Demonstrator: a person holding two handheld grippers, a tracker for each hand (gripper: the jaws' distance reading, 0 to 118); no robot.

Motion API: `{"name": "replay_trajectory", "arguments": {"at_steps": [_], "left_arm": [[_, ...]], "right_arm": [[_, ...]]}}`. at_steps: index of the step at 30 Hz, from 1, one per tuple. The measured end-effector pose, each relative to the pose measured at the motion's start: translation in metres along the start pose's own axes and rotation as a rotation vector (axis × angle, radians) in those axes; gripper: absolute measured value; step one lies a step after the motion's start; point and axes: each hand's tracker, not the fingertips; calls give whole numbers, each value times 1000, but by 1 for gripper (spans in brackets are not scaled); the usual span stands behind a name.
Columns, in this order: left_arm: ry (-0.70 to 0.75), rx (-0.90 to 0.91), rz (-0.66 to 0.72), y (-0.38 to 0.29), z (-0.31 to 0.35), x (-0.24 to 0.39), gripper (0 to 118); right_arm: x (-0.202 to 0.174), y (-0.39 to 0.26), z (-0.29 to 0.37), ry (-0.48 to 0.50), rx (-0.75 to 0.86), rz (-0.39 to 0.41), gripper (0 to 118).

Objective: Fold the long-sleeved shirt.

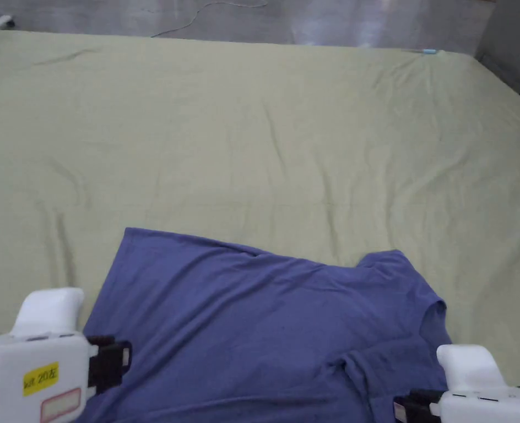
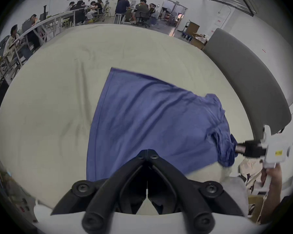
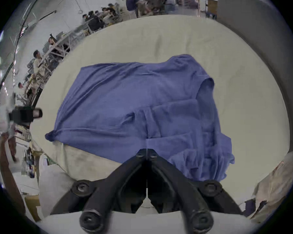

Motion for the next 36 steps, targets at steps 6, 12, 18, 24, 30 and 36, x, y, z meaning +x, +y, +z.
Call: {"name": "replay_trajectory", "arguments": {"at_steps": [6,12,18,24,30,36], "left_arm": [[197,85,-76,115,-99,-40,111],[299,-59,-35,162,-194,-62,94],[292,-111,-112,165,-216,-57,64],[258,-17,-172,177,-176,-58,1],[189,-32,-141,167,-146,-57,1],[181,-15,-153,149,-110,-47,1]], "right_arm": [[10,7,-11,-45,-16,-6,0],[38,24,-21,-86,-21,-46,0],[59,74,-30,-160,-19,-26,0],[92,180,-68,-164,106,2,118],[106,240,-147,-269,-186,-12,33],[69,221,-119,-242,-106,86,1]]}}
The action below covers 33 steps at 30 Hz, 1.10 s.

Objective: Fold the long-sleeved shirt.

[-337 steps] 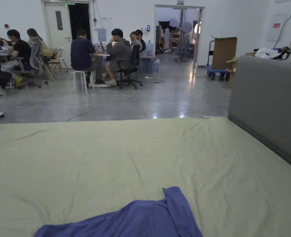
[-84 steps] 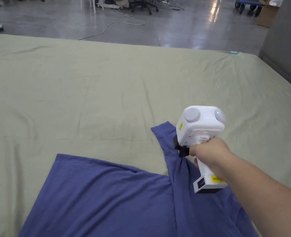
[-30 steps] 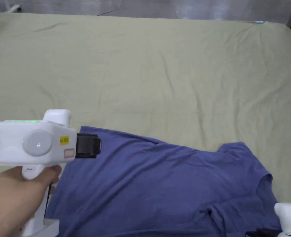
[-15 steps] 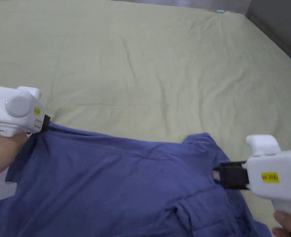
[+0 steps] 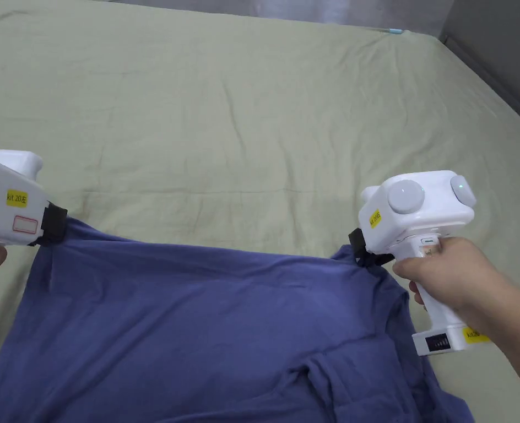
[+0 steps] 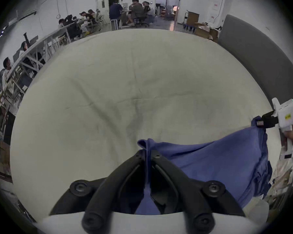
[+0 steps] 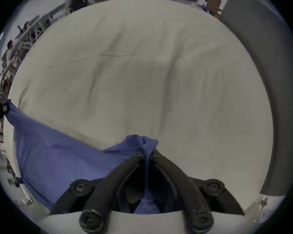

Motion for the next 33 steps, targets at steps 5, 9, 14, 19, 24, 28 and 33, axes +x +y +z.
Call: {"name": "replay_trajectory", "arguments": {"at_steps": [5,9,14,19,24,28,33], "left_arm": [[38,87,28,-25,52,14,1],[40,130,35,-50,91,40,1],[18,168,12,-51,136,62,1],[27,291,27,-3,200,57,1],[46,432,62,68,269,38,1],[-44,510,148,142,308,16,1],[-12,562,198,237,343,-2,1]], "right_arm": [[-14,-44,76,-5,183,-2,0],[-16,-76,128,28,271,-33,0],[-17,-88,193,1,369,2,0],[-1,-64,264,-30,462,5,1],[20,-13,343,-96,597,6,0],[32,58,410,-138,683,43,0],[37,152,478,-219,736,51,0]]}}
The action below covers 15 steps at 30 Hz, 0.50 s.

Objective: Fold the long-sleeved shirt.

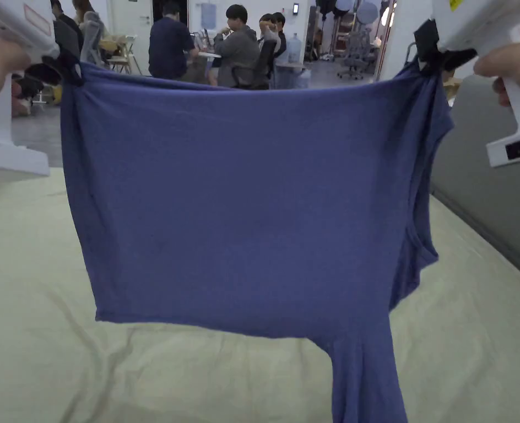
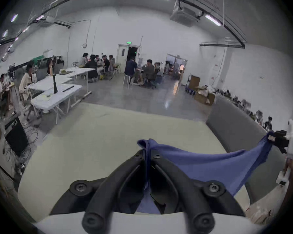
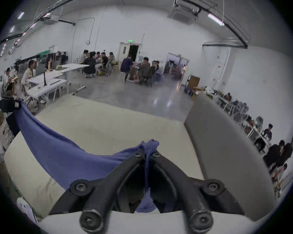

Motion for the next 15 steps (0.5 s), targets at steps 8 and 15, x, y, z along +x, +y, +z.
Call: {"name": "replay_trajectory", "arguments": {"at_steps": [8,15], "left_arm": [[-41,158,81,128,-16,11,1],[-53,212,53,136,-49,28,1]], "right_arm": [[21,133,0,-136,156,-6,0],[36,141,-44,-186,170,-17,0]]}}
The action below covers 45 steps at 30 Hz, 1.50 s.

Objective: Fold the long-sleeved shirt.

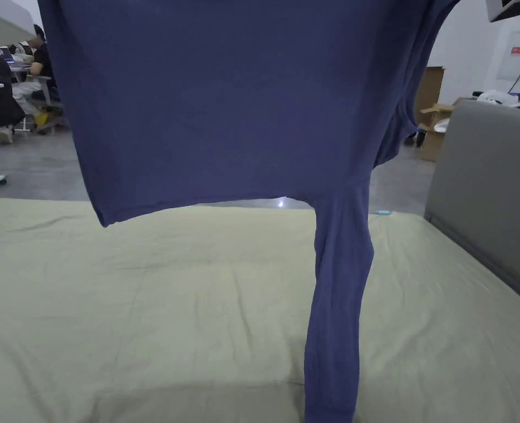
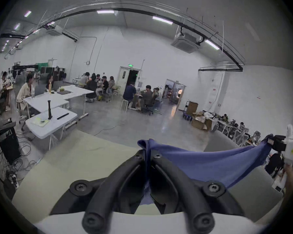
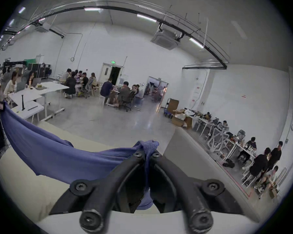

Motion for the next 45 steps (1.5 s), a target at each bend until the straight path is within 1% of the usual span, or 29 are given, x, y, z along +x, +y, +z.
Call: {"name": "replay_trajectory", "arguments": {"at_steps": [3,6,7,9,10,11,12,13,15,16,17,18,19,20,21,22,24,25,27,29,30,31,33,36,39,42,44,45], "left_arm": [[22,-114,-48,-43,-40,-4,1],[64,-239,-107,-118,-84,-14,1],[64,-292,-108,-149,-100,-22,1],[42,-401,-53,-218,-126,-40,1],[43,-476,-21,-257,-139,-51,1],[50,-549,-8,-295,-146,-60,1],[60,-602,-3,-327,-152,-67,1],[61,-653,-6,-363,-144,-72,1],[65,-732,-29,-417,-137,-83,1],[77,-720,0,-442,-125,-89,1],[138,-769,1,-466,-112,-93,1],[150,-771,25,-487,-102,-98,1],[182,-815,41,-507,-90,-102,1],[218,-809,56,-525,-73,-104,1],[232,-812,65,-534,-54,-100,1],[211,-801,60,-546,-33,-98,1],[217,-786,44,-561,6,-90,1],[220,-773,45,-564,12,-98,1],[197,-767,59,-565,52,-95,1],[147,-736,192,-562,91,-100,1],[146,-707,222,-563,109,-99,1],[168,-712,183,-563,127,-96,1],[181,-701,137,-560,158,-97,1],[166,-692,105,-551,204,-103,1],[201,-701,39,-544,240,-112,1],[217,-748,-16,-546,263,-116,1],[213,-786,-52,-554,274,-115,1],[210,-794,-44,-559,279,-115,1]], "right_arm": [[-16,-49,-42,22,-96,45,0],[-48,-134,-93,111,-230,76,0],[-60,-168,-110,138,-281,83,0],[-86,-244,-138,182,-397,62,0],[-101,-289,-151,215,-471,63,0],[-115,-333,-156,263,-540,47,0],[-126,-371,-158,289,-610,44,0],[-137,-413,-160,320,-661,32,0],[-153,-478,-152,330,-734,60,0],[-160,-508,-146,324,-758,69,0],[-165,-540,-135,322,-790,57,0],[-168,-560,-128,322,-815,20,0],[-171,-583,-116,309,-839,-18,0],[-174,-599,-97,281,-836,-39,0],[-175,-609,-84,278,-832,-41,0],[-176,-618,-69,277,-830,-44,0],[-173,-624,-35,282,-807,-82,0],[-171,-624,-17,286,-803,-76,0],[-161,-619,19,281,-764,-132,0],[-152,-611,59,301,-731,-210,0],[-148,-610,75,304,-721,-227,0],[-145,-609,93,301,-718,-249,0],[-137,-609,127,317,-704,-230,0],[-120,-613,174,302,-696,-194,0],[-105,-620,214,301,-706,-158,0],[-98,-631,245,315,-749,-134,0],[-101,-641,257,333,-810,-83,0],[-104,-647,261,337,-838,-57,0]]}}
